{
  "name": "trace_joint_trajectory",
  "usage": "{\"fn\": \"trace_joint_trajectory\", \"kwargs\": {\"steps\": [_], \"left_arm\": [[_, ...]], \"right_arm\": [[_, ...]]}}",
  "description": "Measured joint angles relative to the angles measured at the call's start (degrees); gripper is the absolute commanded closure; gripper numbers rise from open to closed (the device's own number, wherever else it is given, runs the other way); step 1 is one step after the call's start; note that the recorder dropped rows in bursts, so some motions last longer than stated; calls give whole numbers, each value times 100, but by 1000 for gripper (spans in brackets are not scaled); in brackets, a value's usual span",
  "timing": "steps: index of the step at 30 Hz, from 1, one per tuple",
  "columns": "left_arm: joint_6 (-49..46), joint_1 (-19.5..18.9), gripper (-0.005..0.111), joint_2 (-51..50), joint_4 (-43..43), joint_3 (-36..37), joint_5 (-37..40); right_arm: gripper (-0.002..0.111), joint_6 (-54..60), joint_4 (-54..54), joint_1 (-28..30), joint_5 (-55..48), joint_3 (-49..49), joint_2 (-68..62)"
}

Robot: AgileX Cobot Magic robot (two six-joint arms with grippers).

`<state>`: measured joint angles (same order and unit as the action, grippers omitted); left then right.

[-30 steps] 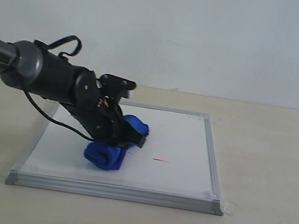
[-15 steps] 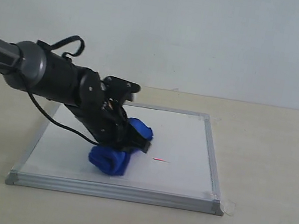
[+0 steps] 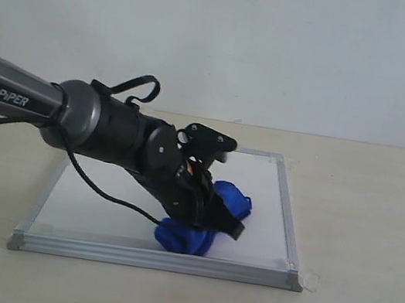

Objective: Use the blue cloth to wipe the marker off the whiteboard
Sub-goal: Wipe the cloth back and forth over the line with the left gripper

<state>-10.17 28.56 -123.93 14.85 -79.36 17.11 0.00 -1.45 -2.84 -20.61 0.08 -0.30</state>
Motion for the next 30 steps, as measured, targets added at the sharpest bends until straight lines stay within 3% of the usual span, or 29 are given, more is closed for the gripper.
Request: {"fn": "trace_joint_trajectory", "kwargs": {"steps": [7,12,17,25,30], "left_arm": [[107,-1025,103,0,13,0,49],[311,-1202,103,0,82,0,163],[331,-898,103,0,68,0,163],[308,321,103,0,130,9,-184],[265,479,103,-14,130,9,-376]], "right_arm": [[107,0,0,0,0,0,0],[107,0,0,0,0,0,0],[107,0,0,0,0,0,0],[107,0,0,0,0,0,0],[107,0,0,0,0,0,0]]}}
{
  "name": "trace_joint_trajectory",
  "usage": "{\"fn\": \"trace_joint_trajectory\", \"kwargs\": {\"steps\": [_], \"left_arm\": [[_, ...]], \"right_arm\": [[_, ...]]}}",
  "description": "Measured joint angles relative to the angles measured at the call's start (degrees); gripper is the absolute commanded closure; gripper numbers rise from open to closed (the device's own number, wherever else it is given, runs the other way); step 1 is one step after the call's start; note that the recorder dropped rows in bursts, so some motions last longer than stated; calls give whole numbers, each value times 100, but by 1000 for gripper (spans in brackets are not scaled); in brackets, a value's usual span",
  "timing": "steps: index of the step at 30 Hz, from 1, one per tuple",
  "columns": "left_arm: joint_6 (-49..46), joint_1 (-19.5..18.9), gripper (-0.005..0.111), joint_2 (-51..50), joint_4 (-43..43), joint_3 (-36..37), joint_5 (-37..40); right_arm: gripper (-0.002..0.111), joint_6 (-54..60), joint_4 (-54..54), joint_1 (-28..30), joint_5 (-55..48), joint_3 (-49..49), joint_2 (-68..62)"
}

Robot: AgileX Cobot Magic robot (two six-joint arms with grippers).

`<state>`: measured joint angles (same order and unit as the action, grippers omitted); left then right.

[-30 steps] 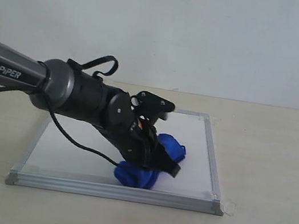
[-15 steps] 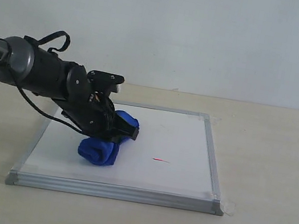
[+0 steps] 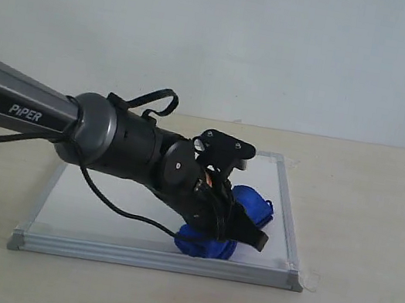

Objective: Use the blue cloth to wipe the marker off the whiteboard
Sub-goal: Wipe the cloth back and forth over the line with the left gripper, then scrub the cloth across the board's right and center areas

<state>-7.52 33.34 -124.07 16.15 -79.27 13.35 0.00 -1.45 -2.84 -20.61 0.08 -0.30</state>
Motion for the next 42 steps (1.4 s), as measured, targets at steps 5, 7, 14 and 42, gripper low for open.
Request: {"fn": "trace_joint_trajectory", "kwargs": {"steps": [5,7,14,42], "left_arm": [[103,-383,103,-106,28,0,-23],[225,-718,103,-142,54,0,-27],[420,-1556,103,-133,100,-61,331],[649,-665,103,-284,-163,-573,750]], "right_arm": [[107,0,0,0,0,0,0],[107,0,0,0,0,0,0],[107,0,0,0,0,0,0],[107,0,0,0,0,0,0]]}}
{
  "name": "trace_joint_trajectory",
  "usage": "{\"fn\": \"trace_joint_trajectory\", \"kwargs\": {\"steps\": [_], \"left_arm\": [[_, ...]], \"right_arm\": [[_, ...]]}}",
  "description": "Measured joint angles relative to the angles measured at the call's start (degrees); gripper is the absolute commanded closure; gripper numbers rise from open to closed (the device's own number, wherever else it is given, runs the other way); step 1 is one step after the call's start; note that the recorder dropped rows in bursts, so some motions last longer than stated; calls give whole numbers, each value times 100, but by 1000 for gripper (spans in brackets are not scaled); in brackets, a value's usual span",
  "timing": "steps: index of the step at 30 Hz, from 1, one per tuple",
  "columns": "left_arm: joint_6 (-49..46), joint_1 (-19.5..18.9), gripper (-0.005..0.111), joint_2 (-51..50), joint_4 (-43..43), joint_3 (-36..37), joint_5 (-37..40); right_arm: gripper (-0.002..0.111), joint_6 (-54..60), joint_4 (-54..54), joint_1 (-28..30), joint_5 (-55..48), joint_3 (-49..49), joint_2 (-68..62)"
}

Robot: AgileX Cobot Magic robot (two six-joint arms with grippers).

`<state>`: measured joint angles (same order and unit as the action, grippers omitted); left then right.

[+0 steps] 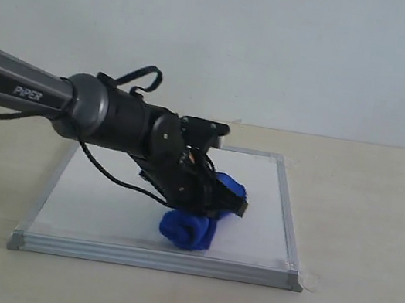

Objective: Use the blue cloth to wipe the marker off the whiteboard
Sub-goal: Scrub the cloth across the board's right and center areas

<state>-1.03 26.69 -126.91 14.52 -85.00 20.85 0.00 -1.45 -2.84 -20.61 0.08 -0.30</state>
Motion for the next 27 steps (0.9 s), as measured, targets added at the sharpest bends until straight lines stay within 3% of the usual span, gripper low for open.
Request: {"fn": "trace_joint_trajectory", "kwargs": {"steps": [3,6,14,18,22,27], "left_arm": [[409,-687,103,0,-11,-23,232],[548,-829,103,21,-53,-23,318],[356,425,103,-61,-236,-52,-209],[297,835,103,-212,-236,-258,-317],[196,903,103,-366,-246,-468,-269],[186,694,103,-450,-139,-692,-30]], "right_arm": [[107,0,0,0,0,0,0],[107,0,0,0,0,0,0],[107,0,0,0,0,0,0],[107,0,0,0,0,0,0],[107,0,0,0,0,0,0],[107,0,0,0,0,0,0]]}}
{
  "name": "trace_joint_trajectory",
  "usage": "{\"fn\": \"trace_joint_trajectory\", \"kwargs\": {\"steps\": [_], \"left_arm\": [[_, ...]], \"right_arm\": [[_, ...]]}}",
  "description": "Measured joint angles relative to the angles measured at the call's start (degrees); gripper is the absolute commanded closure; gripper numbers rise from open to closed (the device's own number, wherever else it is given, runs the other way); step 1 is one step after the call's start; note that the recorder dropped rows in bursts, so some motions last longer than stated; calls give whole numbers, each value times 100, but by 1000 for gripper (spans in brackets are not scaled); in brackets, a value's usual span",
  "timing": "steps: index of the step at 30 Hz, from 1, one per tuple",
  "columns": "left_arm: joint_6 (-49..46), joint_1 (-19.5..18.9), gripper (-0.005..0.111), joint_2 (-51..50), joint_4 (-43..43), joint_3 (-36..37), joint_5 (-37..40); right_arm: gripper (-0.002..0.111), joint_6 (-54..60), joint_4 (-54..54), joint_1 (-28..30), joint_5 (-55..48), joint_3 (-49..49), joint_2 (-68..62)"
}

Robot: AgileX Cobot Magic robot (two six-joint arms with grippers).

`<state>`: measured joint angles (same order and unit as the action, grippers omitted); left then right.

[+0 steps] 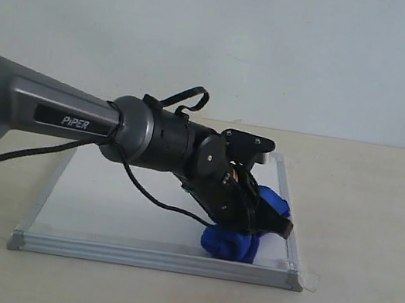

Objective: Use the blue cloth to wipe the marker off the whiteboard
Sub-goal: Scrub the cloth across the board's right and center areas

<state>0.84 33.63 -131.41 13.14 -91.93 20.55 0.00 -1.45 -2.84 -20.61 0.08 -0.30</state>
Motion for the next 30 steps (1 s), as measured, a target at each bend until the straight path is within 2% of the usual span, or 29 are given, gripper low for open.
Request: {"fn": "trace_joint_trajectory", "kwargs": {"steps": [9,13,17,25,27,30], "left_arm": [[152,-932,103,34,0,-39,318],[205,-1084,103,68,0,-39,534],[81,-872,103,74,-69,-39,520],[-962,199,103,45,554,-160,475],[-1063,272,103,35,554,-175,447],[-971,135,103,10,484,-185,442]], "right_arm": [[107,0,0,0,0,0,0],[107,0,0,0,0,0,0],[107,0,0,0,0,0,0],[107,0,0,0,0,0,0],[107,0,0,0,0,0,0],[107,0,0,0,0,0,0]]}}
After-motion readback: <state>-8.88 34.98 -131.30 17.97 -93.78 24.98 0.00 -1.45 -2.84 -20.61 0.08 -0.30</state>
